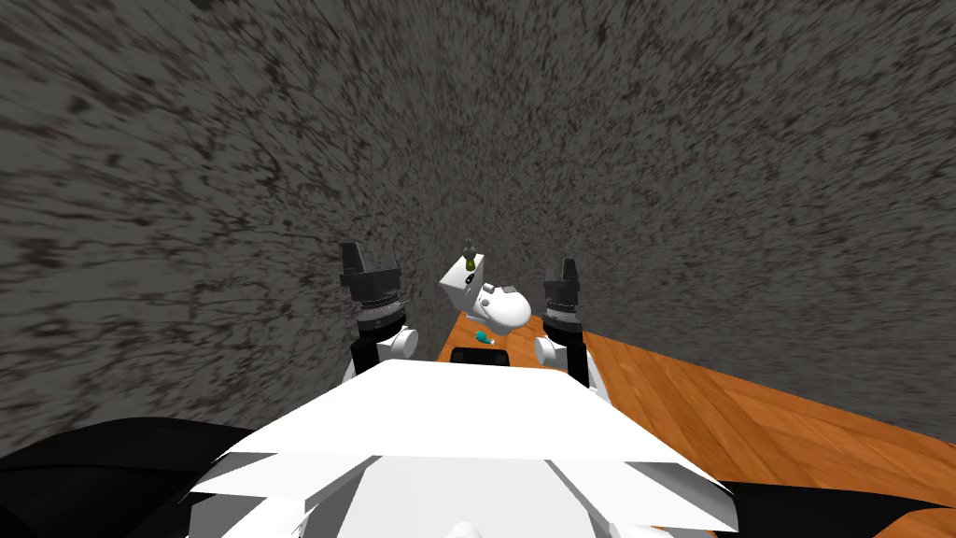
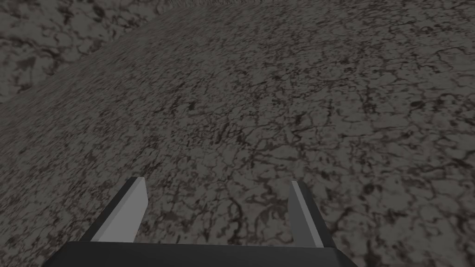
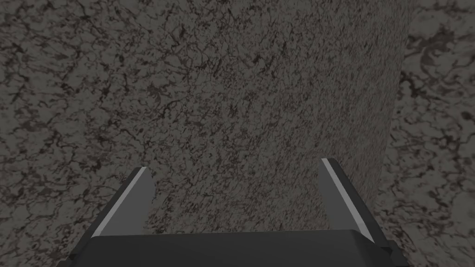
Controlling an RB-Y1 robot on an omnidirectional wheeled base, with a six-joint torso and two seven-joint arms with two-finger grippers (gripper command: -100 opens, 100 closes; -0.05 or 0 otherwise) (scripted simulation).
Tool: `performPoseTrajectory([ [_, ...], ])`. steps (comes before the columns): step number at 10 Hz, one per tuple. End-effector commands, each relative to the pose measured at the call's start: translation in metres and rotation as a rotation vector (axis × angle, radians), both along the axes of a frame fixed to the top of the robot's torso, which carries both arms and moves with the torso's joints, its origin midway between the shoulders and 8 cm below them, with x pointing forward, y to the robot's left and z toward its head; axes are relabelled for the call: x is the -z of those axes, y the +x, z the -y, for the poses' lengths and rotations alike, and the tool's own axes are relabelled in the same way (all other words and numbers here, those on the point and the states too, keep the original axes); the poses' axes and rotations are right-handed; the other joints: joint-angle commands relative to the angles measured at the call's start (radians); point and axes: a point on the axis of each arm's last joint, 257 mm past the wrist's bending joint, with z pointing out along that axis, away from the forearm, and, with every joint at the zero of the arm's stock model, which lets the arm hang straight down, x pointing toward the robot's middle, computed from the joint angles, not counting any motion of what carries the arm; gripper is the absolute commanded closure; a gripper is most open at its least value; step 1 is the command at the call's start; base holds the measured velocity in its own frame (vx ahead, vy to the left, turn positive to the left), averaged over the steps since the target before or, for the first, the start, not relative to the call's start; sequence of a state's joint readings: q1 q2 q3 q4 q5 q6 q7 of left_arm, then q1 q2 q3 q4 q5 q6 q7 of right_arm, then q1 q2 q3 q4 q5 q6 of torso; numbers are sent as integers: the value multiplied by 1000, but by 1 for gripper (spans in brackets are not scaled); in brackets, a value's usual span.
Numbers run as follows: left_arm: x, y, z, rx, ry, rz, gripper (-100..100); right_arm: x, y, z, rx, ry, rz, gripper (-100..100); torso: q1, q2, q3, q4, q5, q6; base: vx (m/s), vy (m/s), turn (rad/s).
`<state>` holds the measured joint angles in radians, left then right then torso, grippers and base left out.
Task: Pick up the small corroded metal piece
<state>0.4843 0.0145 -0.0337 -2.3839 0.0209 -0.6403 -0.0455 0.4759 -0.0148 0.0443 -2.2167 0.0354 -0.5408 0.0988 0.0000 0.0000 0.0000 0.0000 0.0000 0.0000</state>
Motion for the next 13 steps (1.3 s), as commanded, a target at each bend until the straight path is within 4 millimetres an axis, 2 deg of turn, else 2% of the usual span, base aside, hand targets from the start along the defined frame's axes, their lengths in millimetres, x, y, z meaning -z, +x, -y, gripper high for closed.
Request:
performPoseTrajectory([
  [1, 0, 0, 0, 0, 0, 0, 0, 6, 0, -3, -6, -29, -20, -100, 0, 0, 0, 0, 0, 0, -11, 2, -49],
  [4, 0, 0, 0, 0, 0, 0, 0, 30, 0, -10, -16, -99, -91, -100, -1, 2, 1, 0, 0, 0, -28, -4, -102],
  [7, 0, 0, 0, 0, 0, 0, 0, 73, -4, -17, -21, -161, -207, -100, -1, 2, 1, 0, 0, 0, -26, -14, -188],
  [11, 0, 0, 0, 0, 0, 0, 0, 157, -20, -26, -31, -209, -426, -100, -1, 1, 1, 0, 0, 0, -4, -24, -304],
  [13, 0, 0, 0, 0, 0, 0, 0, 211, -40, -31, -39, -212, -568, -100, -1, 0, 0, 0, 0, 0, 32, -29, -335],
])
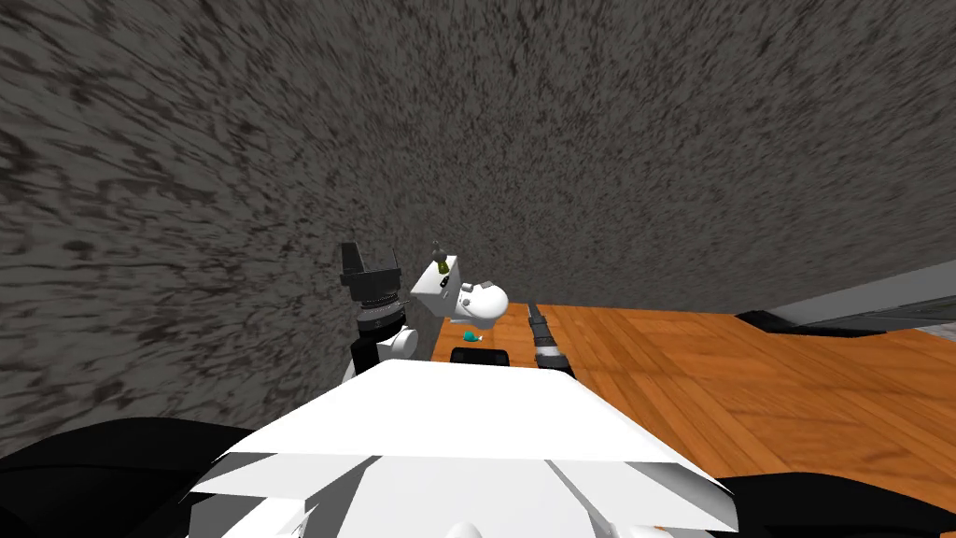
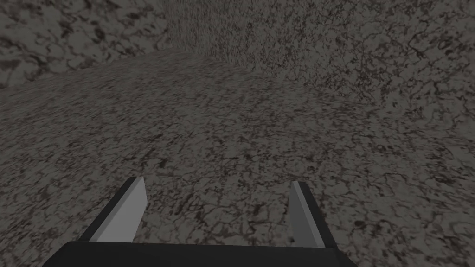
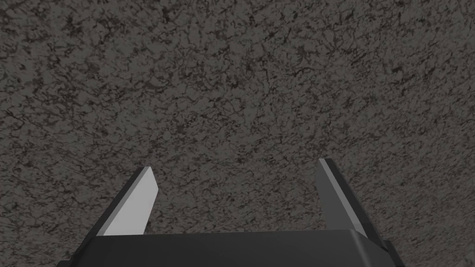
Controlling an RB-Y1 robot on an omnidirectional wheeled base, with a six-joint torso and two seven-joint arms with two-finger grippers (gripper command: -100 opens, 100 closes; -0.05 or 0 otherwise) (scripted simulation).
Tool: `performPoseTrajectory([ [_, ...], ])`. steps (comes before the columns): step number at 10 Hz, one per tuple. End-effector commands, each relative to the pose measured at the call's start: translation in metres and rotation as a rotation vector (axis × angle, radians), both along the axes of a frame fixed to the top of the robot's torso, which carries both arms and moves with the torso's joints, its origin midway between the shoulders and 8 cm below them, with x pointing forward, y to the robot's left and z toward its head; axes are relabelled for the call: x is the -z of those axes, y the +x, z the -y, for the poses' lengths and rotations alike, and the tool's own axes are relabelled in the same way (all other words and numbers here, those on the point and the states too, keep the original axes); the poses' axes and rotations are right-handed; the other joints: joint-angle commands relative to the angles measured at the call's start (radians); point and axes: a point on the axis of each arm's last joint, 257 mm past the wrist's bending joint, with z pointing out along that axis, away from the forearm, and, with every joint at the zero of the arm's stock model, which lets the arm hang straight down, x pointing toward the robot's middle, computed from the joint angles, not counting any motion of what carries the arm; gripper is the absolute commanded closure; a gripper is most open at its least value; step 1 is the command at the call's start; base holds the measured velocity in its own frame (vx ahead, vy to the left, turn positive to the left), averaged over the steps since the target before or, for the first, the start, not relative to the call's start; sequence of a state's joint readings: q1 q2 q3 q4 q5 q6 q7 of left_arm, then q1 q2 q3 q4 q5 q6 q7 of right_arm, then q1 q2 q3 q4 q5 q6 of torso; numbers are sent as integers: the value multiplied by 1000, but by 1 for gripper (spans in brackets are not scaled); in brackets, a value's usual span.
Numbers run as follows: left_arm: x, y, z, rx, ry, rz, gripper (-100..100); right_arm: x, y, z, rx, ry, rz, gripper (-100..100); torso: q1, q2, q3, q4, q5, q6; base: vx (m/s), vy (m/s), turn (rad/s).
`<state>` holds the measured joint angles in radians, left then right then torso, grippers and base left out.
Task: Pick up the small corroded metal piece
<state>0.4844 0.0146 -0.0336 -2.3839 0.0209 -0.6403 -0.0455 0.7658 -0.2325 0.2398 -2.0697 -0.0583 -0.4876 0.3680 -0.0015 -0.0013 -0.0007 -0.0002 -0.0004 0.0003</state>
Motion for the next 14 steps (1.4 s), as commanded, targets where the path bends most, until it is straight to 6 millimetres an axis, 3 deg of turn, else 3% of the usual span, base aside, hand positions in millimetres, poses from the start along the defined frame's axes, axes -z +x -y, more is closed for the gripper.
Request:
performPoseTrajectory([
  [1, 0, 0, 0, 0, 0, 0, 0, 21, -10, 4, 7, -4, -59, -100, 0, 0, 0, 0, 0, 0, 34, -16, -114],
  [4, 0, 0, 0, 0, 0, 0, 0, 102, -55, -9, 12, 14, -283, -100, 1, -1, -1, 0, 0, 0, 68, -23, -369],
  [5, 0, 0, 0, 0, 0, 0, 0, 109, -61, -8, 17, 13, -303, -100, 1, -3, -2, -1, 0, 0, 69, -7, -215],
  [6, 0, 0, 0, 0, 0, 0, 0, 137, -82, -14, 18, 25, -385, -100, 1, -3, -2, -1, 0, -1, 71, -25, -370],
  [7, 0, 0, 0, 0, 0, 0, 0, 138, -84, -14, 20, 26, -390, -100, 1, -3, -2, -1, 0, 0, 68, -15, -146],
  [8, 0, 0, 0, 0, 0, 0, 0, 166, -110, -21, 23, 42, -480, -100, 1, -3, -1, 0, 0, -1, 83, -18, -325],
  [9, 0, 0, 0, 0, 0, 0, 0, 166, -110, -21, 23, 42, -481, -100, 1, -3, -2, -1, 0, 0, 42, -1, -118],
  [10, 0, 0, 0, 0, 0, 0, 0, 190, -137, -29, 26, 62, -565, -100, 1, -1, -1, 0, 0, -2, -10, 39, -151],
  [12, 0, 0, 0, 0, 0, 0, 0, 194, -140, -29, 26, 60, -573, -100, 5, 3, 2, 1, 1, -1, 2, 23, -105],
  [13, 0, 0, 0, 0, 0, 0, 0, 215, -169, -39, 28, 84, -657, -100, 2, 1, 1, 1, 0, -2, 74, -18, -76],
  [14, 0, 0, 0, 0, 0, 0, 0, 219, -172, -39, 28, 82, -668, -100, 1, -1, -1, 0, 0, -1, 39, -12, -39],
])
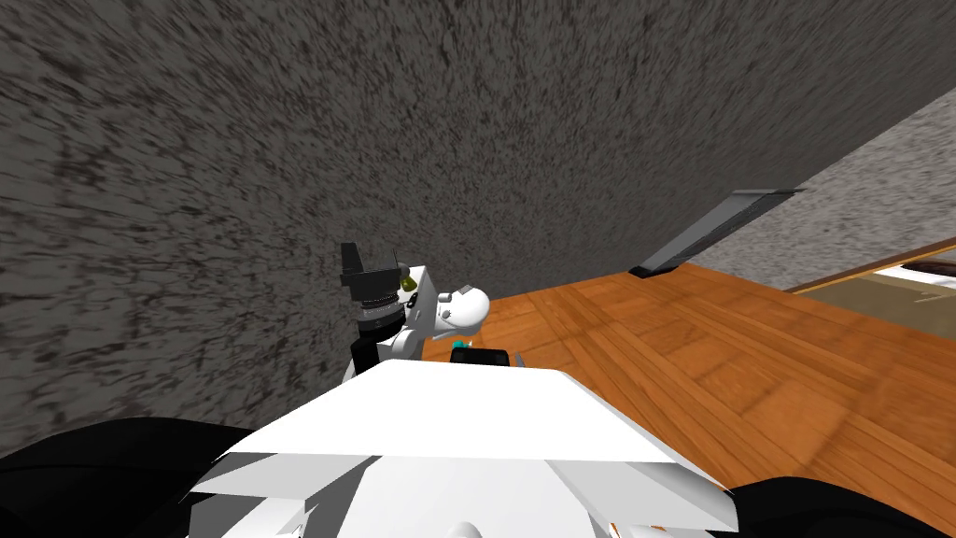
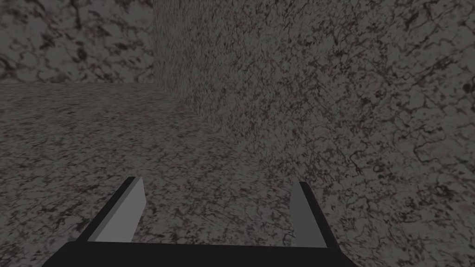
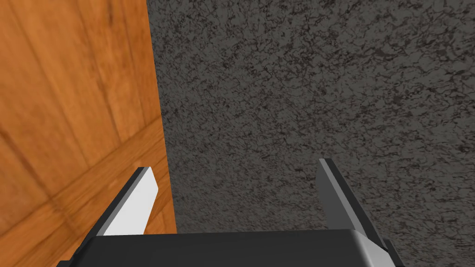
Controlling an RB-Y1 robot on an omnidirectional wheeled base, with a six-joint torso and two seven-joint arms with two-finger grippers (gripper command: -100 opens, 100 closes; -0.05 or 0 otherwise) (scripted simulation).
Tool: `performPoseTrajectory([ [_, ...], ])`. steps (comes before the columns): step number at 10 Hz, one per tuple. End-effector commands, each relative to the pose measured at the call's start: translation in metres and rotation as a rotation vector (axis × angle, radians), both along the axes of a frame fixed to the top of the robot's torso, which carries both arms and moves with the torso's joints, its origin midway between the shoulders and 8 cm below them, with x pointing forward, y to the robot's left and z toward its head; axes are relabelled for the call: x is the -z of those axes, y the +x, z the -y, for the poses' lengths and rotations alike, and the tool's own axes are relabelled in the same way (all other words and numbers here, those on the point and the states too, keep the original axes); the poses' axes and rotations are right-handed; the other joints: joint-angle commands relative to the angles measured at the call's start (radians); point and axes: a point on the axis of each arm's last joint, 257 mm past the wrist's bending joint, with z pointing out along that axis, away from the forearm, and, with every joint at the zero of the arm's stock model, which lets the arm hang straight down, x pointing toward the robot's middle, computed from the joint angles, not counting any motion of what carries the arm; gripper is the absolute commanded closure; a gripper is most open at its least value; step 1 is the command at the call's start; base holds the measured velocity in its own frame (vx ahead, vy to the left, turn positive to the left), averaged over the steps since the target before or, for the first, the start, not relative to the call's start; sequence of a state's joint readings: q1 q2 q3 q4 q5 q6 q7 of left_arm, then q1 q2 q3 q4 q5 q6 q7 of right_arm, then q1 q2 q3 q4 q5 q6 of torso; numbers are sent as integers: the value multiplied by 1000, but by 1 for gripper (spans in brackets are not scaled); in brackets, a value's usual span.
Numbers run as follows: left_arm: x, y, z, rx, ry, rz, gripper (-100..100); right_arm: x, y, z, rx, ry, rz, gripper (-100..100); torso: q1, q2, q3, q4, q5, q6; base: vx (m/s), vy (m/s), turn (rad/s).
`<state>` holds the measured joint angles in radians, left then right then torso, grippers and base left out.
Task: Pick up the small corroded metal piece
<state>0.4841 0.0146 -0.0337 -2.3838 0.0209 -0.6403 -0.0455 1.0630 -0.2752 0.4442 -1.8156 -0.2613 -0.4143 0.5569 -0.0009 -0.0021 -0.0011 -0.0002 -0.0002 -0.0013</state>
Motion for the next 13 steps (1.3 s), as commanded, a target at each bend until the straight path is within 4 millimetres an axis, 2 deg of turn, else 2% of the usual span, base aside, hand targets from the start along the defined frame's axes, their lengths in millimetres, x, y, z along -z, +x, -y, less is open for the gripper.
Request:
performPoseTrajectory([
  [1, 0, 0, 0, 0, 0, 0, 0, 7, -7, -3, -1, 2, -20, -100, 0, 0, 0, 0, 0, 0, 6, 19, -93],
  [8, 0, 0, 0, 0, 0, 0, 0, 7, -7, -3, -1, 2, -20, -100, 0, 1, 1, 0, 0, 0, 13, 3, -33],
  [13, 0, 0, 0, 0, 0, 0, 0, 9, -13, -22, -131, -64, -14, -100, -6, 6, 3, 1, -2, 0, -28, -88, 165],
])
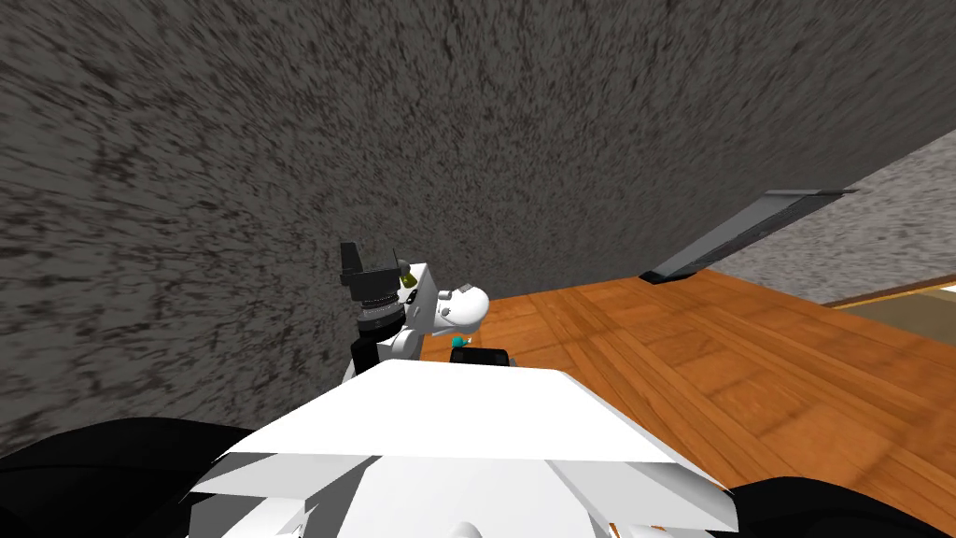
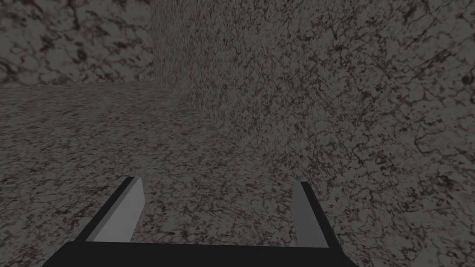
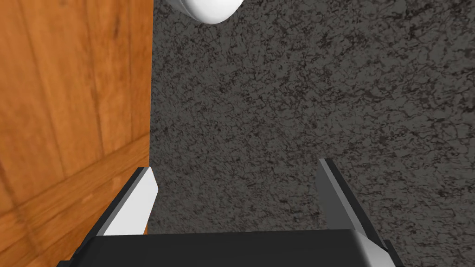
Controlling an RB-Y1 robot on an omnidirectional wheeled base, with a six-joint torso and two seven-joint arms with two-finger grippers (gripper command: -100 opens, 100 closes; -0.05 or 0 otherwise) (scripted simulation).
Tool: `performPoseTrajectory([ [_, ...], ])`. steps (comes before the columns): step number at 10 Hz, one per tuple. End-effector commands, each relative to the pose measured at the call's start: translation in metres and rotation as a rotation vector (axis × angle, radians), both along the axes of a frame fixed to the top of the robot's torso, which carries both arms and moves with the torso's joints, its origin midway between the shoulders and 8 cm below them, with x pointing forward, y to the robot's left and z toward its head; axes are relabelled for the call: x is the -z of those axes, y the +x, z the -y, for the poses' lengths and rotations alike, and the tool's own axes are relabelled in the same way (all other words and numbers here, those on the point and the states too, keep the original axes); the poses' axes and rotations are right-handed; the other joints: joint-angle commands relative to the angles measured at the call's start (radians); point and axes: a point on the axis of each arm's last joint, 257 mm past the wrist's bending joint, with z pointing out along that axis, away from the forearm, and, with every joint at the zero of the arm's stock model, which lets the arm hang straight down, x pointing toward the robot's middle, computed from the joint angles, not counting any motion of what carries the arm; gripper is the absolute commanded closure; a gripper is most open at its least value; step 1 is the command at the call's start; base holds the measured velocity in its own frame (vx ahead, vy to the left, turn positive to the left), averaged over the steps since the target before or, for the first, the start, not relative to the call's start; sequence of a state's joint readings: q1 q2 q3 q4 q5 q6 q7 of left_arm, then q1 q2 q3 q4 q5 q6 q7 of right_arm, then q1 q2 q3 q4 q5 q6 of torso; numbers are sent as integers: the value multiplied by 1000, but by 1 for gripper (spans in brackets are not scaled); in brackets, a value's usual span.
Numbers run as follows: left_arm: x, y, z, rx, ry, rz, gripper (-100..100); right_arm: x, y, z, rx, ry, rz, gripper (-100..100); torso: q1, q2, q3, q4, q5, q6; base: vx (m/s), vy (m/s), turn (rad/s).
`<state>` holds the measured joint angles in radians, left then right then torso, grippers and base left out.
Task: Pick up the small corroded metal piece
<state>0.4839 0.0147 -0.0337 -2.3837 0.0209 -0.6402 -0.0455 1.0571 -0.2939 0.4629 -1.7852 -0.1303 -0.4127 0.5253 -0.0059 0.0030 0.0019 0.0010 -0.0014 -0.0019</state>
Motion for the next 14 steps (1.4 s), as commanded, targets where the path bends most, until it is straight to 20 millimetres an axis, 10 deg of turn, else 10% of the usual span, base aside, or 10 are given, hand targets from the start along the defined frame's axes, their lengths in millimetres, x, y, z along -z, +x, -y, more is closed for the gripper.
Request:
performPoseTrajectory([
  [1, 0, 0, 0, 0, 0, 0, 0, 2, -3, -5, -46, -21, -3, -100, 0, 0, 0, 0, 0, 0, -38, -92, 256],
  [14, 0, 0, 0, 0, 0, 0, 0, 30, -37, -10, -396, -257, -31, -100, 2, -2, -1, 0, 0, 1, -38, -69, 178],
])
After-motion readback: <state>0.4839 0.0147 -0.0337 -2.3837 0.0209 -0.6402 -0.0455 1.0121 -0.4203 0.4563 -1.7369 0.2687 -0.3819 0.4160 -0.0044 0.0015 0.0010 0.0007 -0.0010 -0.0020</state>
